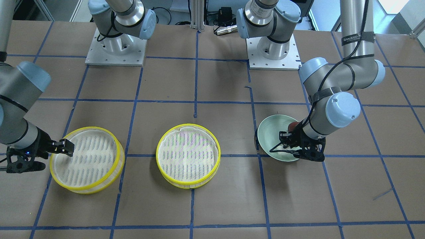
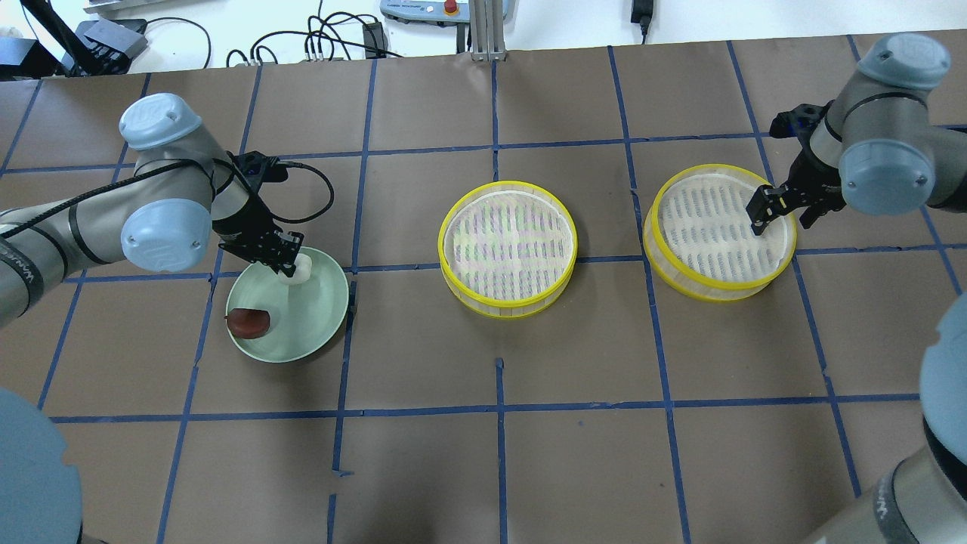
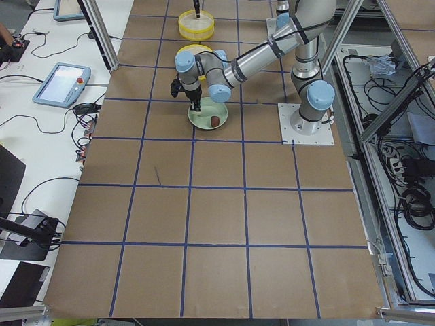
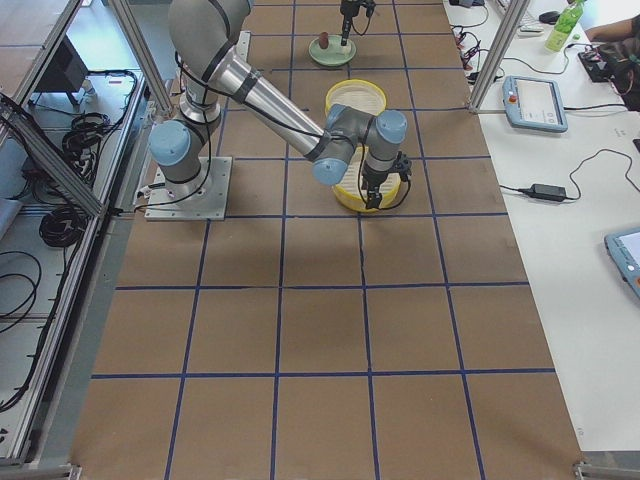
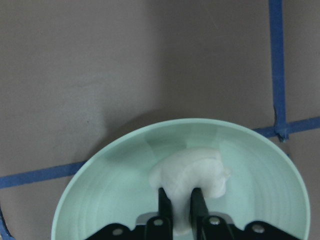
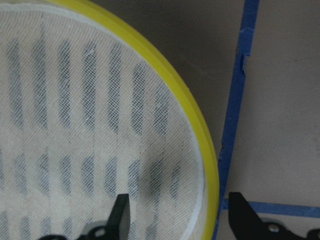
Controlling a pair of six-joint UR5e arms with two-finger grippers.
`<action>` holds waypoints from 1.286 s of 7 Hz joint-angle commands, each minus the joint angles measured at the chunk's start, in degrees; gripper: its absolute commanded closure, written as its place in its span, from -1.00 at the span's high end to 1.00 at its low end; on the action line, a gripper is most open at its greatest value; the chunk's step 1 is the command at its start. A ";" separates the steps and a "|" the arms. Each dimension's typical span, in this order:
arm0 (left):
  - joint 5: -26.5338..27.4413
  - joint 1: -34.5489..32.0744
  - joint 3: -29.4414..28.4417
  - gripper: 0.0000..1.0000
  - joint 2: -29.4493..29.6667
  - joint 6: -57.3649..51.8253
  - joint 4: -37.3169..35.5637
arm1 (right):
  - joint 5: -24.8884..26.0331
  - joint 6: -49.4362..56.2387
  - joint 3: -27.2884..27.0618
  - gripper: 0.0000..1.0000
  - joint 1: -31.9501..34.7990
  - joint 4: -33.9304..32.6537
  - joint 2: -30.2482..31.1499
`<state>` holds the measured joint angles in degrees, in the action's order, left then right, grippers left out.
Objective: Stack buns with steamer
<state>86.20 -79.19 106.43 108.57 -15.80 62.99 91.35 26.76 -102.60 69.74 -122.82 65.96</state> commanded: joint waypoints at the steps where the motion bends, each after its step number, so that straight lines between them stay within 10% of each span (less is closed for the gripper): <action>1: -7.57 -5.68 -6.29 -0.88 -2.04 18.94 8.78 | 0.49 -0.13 0.12 -0.91 -0.04 -1.02 -0.39; 3: -18.83 -13.50 -7.29 -0.85 -1.44 42.41 7.68 | 0.67 -0.48 0.65 -0.93 -0.04 -1.99 0.22; 5: -22.74 -20.37 -7.29 -0.40 3.19 58.18 -5.00 | 0.67 -3.10 4.14 -0.93 0.05 1.85 3.36; 6: -22.57 -20.74 -7.38 0.98 3.92 59.82 -8.46 | 0.58 -5.29 6.08 -0.92 0.66 5.27 4.69; 9: -21.95 -19.88 -7.47 1.00 2.36 56.16 -8.15 | 0.67 -15.66 7.24 -0.89 6.00 9.70 7.86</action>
<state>63.98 -99.62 98.95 111.85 41.97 54.74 91.95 14.81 -95.66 73.18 -114.10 72.57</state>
